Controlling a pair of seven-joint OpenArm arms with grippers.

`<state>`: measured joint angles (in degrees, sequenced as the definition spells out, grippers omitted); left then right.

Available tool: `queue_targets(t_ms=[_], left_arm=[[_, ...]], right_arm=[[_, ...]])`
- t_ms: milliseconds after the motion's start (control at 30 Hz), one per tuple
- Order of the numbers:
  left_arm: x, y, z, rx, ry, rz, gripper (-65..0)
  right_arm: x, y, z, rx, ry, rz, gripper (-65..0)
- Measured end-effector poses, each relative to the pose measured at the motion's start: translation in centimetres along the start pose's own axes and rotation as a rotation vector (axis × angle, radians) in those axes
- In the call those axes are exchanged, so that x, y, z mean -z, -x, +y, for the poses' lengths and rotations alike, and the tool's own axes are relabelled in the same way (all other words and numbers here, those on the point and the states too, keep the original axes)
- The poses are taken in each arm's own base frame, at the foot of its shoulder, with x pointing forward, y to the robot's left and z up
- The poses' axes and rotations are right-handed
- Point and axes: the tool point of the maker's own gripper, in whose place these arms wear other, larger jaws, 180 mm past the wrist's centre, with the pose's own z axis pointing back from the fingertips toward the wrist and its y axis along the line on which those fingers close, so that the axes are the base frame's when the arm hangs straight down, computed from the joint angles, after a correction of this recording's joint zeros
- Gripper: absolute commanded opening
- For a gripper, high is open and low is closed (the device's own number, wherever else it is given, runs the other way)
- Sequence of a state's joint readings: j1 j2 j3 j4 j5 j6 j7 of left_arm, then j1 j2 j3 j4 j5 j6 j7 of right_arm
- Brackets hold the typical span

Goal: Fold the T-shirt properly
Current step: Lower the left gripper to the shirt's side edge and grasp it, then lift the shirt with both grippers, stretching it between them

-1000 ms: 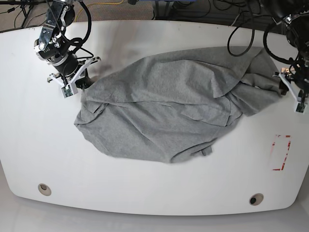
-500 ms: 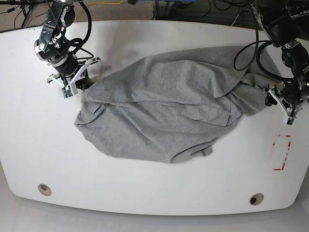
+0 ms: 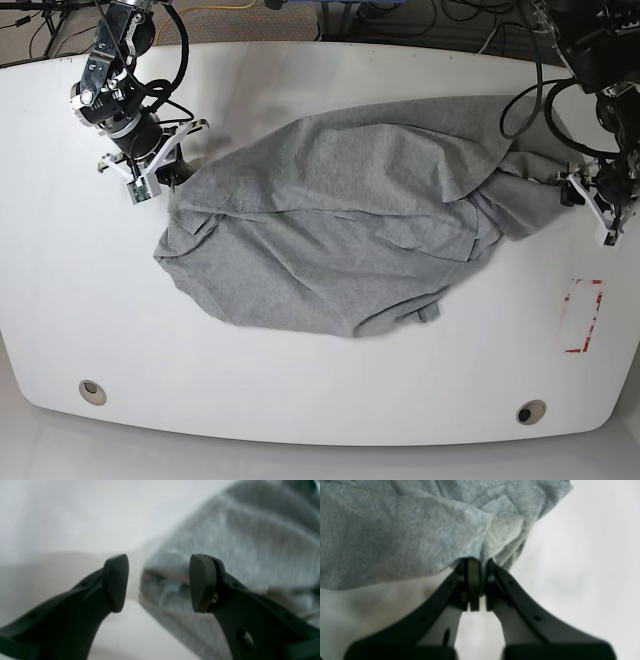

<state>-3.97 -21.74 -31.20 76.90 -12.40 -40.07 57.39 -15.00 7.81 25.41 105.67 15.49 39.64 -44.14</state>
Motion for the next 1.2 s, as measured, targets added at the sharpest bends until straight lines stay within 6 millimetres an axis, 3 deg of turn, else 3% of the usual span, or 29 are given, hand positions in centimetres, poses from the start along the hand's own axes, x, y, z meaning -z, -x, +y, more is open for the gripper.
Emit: queue_targets(t_ms=[300,500,867,1000,1133,1200], left_arm=[[0.1,1.7,0.2,0.004,-0.004,0.043,-28.6],[1.2,3.0,-0.2,-0.036,0.03,0.061,-28.6],[1.8,2.9,0.7,-0.082,0.05,0.013,-30.3],[1.8,2.9,0.8,-0.081,0.046,0.013,-42.6],[1.8,3.0,0.9,-0.081,0.041,0.017,-61.2],[1.8,2.9,0.9,-0.081,0.04,0.015,-65.0]], right_arm=[[0.0,0.0,0.0,0.0,0.0,0.0,-63.7],[0.0,0.0,0.0,0.0,0.0,0.0,-63.7],[0.0,0.0,0.0,0.0,0.0,0.001,-63.7],[0.0,0.0,0.0,0.0,0.0,0.001,-63.7],[0.0,0.0,0.0,-0.001,0.0,0.0,-63.9],[0.0,0.0,0.0,0.0,0.0,0.001,-63.9]])
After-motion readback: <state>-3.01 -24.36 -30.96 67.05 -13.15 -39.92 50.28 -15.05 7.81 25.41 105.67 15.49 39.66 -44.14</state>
